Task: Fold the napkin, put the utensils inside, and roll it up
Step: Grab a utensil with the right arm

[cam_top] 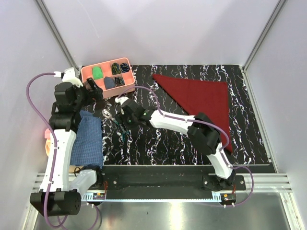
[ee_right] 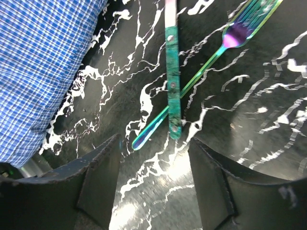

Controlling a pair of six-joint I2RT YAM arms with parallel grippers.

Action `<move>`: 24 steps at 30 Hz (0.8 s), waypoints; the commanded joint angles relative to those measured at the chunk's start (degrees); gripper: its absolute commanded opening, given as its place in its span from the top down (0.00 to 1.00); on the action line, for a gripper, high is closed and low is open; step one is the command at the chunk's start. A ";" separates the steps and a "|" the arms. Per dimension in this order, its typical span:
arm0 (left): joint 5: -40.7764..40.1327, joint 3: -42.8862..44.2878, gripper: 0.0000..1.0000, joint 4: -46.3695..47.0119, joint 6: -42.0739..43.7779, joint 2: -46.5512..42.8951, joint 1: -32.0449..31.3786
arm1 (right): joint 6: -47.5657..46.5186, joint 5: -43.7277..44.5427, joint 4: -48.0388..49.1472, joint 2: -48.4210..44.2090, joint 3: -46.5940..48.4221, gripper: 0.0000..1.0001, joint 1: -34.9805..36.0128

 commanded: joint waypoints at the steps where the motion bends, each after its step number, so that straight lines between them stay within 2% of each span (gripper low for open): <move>1: 3.00 0.17 0.01 3.27 0.03 -1.67 0.40 | -0.44 5.98 -2.15 3.44 4.25 0.35 2.19; 6: 3.53 0.08 0.01 3.18 -0.14 -1.67 0.66 | -3.26 8.19 -3.38 7.75 8.64 0.41 3.68; 19: 4.76 -0.10 0.01 3.19 -0.75 -1.32 1.28 | -6.86 11.88 -4.78 12.50 13.22 0.43 3.68; 24: 4.85 -0.10 0.01 3.27 -0.76 -1.58 1.19 | -6.95 11.09 -5.14 13.99 14.10 0.51 3.59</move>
